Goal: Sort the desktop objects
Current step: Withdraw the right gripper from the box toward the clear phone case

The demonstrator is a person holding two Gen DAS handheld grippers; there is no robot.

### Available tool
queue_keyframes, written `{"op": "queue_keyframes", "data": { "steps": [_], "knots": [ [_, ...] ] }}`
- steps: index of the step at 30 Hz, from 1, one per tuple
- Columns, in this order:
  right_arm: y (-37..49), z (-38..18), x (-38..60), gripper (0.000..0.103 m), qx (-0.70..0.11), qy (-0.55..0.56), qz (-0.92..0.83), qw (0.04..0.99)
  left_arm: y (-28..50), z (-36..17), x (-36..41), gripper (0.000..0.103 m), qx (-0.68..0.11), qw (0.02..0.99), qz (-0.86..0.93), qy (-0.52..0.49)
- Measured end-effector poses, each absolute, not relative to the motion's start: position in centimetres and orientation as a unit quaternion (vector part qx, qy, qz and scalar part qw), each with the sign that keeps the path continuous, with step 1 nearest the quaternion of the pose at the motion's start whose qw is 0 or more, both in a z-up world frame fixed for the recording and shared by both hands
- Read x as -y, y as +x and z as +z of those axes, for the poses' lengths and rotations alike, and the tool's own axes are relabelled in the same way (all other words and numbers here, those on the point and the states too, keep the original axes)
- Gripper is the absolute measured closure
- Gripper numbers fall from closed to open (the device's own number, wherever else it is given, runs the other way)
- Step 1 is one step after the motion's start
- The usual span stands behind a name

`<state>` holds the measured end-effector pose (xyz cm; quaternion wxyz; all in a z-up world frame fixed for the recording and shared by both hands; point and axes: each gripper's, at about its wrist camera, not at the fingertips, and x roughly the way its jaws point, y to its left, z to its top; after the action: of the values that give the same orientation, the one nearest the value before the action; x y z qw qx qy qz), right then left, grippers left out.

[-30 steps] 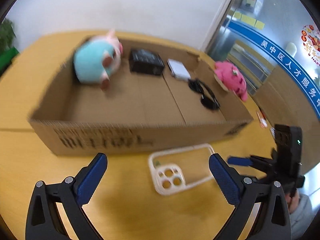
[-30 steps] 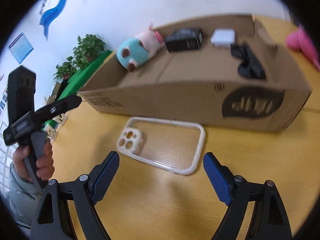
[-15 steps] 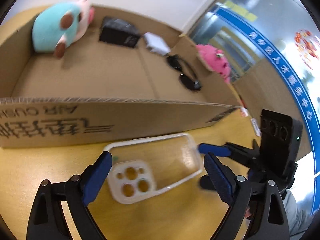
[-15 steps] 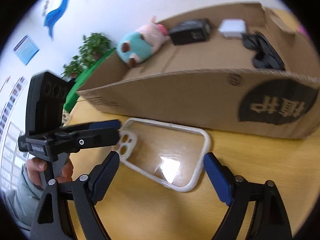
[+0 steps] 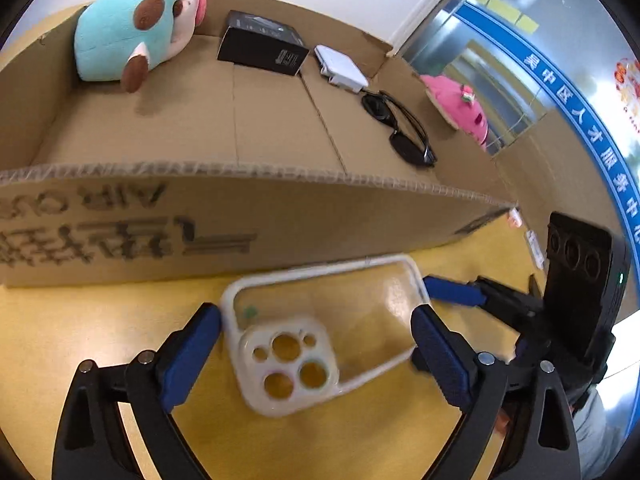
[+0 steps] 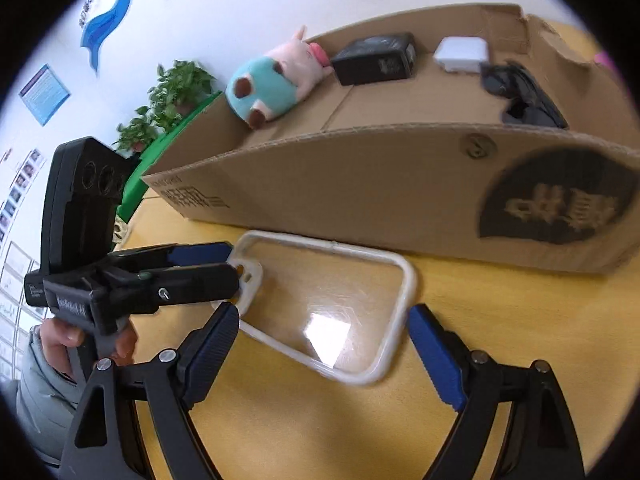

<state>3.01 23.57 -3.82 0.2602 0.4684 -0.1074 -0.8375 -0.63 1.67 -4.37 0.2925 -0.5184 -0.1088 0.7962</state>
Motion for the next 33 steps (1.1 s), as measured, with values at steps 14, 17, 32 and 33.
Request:
{"op": "queue_keyframes", "data": {
  "steps": [14, 17, 32, 33],
  "knots": [
    [6.4, -0.4, -23.9, 0.014, 0.136, 0.383, -0.868, 0.286, 2.8, 0.0, 0.6, 0.004, 0.147, 0.319, 0.824, -0.444],
    [7.9, 0.1, -24.3, 0.014, 0.147, 0.368, -0.870, 0.295, 3.7, -0.1, 0.9, 0.005, 0.148, 0.328, 0.820, -0.445],
    [7.4, -3.4, -24.1, 0.018, 0.099, 0.439, -0.879, 0.154, 1.8, -4.4, 0.5, 0.018, 0.098, 0.259, 0.826, -0.491],
    [7.2, -3.7, -23.8, 0.022, 0.089, 0.444, -0.880, 0.146, 1.7, -4.4, 0.3, 0.020, 0.088, 0.255, 0.826, -0.495]
  ]
}}
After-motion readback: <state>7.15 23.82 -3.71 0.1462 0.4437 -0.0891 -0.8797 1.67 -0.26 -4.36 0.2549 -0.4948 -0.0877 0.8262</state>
